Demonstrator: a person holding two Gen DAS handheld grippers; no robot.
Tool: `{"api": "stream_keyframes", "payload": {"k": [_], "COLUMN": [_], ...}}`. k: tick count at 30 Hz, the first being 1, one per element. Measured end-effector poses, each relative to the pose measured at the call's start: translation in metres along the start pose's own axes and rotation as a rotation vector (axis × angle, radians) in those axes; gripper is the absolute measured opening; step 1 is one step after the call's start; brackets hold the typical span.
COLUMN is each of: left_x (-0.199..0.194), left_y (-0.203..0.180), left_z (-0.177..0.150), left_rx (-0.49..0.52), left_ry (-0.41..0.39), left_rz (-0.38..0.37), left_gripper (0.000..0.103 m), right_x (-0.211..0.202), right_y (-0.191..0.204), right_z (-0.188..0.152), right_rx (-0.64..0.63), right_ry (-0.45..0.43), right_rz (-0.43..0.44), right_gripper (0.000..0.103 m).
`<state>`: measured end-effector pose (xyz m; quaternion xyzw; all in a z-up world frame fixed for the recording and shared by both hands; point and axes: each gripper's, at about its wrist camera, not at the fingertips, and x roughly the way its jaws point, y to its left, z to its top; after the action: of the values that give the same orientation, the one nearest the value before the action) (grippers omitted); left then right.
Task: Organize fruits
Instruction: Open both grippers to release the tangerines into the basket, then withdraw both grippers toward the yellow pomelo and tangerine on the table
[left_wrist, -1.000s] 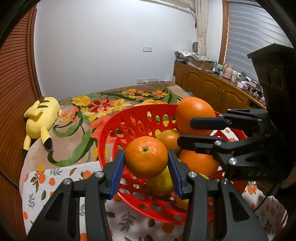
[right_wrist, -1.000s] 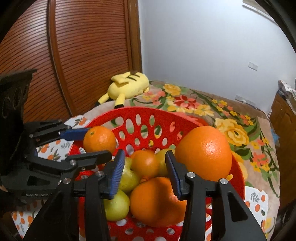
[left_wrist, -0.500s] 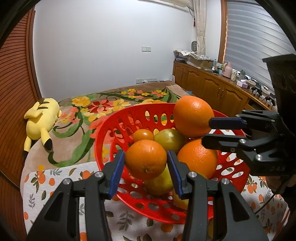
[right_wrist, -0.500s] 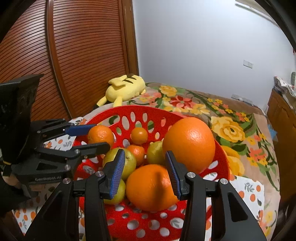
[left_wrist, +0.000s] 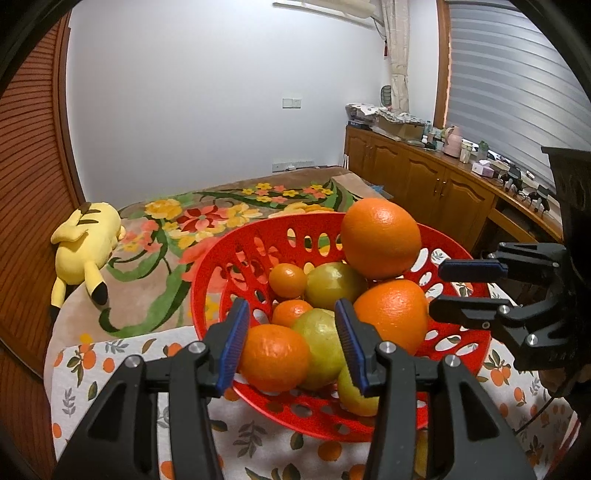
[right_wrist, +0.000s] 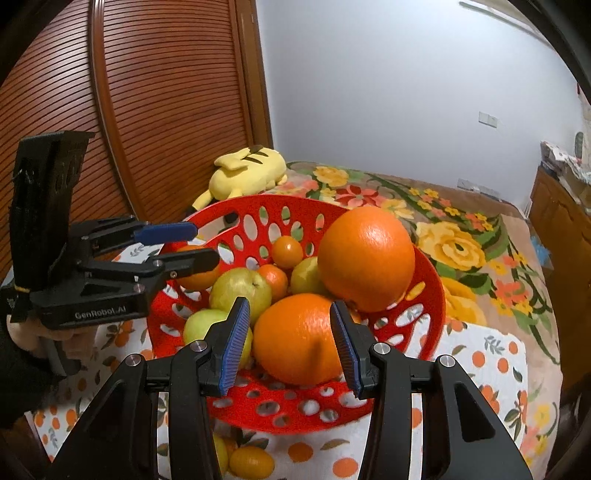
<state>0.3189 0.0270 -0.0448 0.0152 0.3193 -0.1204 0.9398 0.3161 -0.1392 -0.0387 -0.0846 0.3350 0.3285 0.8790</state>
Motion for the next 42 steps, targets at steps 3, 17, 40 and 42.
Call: {"api": "stream_keyframes", "payload": {"k": [3, 17, 40, 42], "left_x": [-0.008, -0.056, -0.050, -0.048], "left_y": [-0.004, -0.036, -0.098, -0.101], "left_z": [0.000, -0.018, -0.091, -0.093], "left_rx": [0.010, 0.028, 0.001, 0.002], "left_ry": [-0.009, -0.018, 0.097, 0.103], "left_rz": [0.004, -0.009, -0.076, -0.083], "left_gripper": [0.051, 0.062, 0.064, 0.064], "right_x": [-0.008, -0.053, -0.072, -0.071], "right_y": [0.001, 0.010, 0.007, 0.007], "right_z": [-0.005, -0.036, -0.109, -0.110], "right_rx": [0.005, 0.057, 0.164, 0.167], "right_ry": [-0.005, -0.031, -0.003, -0.003], "right_rz": [-0.007, -0.060, -0.105, -0.104], "right_gripper": [0.046, 0.054, 0.064, 0.064]}}
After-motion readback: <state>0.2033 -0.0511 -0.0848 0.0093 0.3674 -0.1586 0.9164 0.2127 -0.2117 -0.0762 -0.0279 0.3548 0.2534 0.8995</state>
